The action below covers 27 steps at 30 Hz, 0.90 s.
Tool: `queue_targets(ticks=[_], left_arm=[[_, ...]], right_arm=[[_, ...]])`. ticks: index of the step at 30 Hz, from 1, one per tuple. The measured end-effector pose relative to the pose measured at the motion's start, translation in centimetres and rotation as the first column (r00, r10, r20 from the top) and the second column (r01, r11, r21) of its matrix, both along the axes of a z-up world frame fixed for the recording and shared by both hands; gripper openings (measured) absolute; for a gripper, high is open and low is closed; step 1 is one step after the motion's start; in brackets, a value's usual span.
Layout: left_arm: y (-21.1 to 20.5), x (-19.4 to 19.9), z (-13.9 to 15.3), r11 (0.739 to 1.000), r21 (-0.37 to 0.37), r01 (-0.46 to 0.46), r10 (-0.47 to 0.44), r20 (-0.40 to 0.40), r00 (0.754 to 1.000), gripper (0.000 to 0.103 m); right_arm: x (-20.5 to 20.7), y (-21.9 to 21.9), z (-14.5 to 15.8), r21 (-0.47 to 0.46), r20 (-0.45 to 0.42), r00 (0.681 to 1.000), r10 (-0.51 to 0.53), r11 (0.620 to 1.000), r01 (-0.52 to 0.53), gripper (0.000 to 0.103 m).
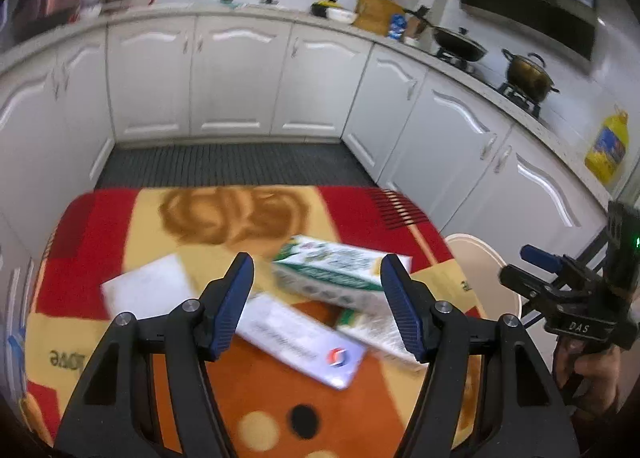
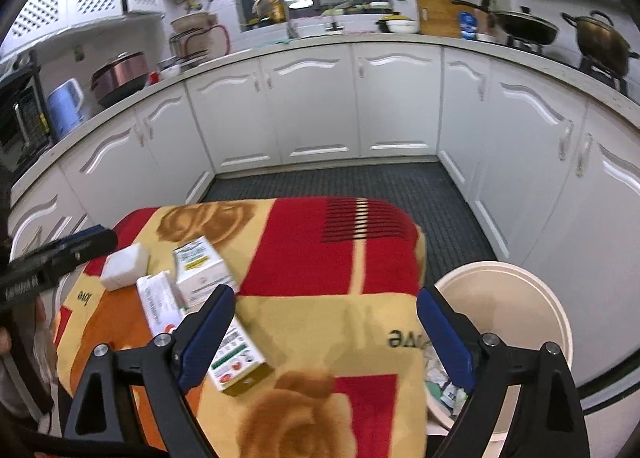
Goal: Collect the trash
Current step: 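Move both tools back over the table toward remaining boxes, then grasp white foam block with left gripper while right gripper grasps cow-print milk carton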
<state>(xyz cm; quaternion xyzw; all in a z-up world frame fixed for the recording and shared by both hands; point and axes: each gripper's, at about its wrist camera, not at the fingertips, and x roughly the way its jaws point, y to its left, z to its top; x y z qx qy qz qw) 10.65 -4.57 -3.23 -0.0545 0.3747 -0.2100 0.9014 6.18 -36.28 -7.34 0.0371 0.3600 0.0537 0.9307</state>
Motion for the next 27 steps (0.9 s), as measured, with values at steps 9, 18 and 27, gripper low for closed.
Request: queue_targets(ticks=[9, 18, 27], left_arm=[[8.3, 2.2, -2.7, 0.994, -0.006, -0.110, 0.109, -0.130, 0.986, 0.076], [10.8, 2.6, -5.9, 0.988, 0.035, -0.153, 0.157, -0.197, 0.968, 0.076], [12.7, 6.9, -6.0, 0.945, 0.177, -0.276, 0.293, -0.071, 0.954, 0.076]], right_arm=[[1.3, 3.2, -1.0, 0.037, -0.036, 0.995, 0.094, 0.995, -0.093, 0.091], [2.7, 4.8, -1.7, 0.038, -0.062, 0.988, 0.139, 0.990, -0.137, 0.091], [3.1, 5.1, -2.9, 0.048, -0.104, 0.985, 0.139, 0.990, -0.134, 0.091]])
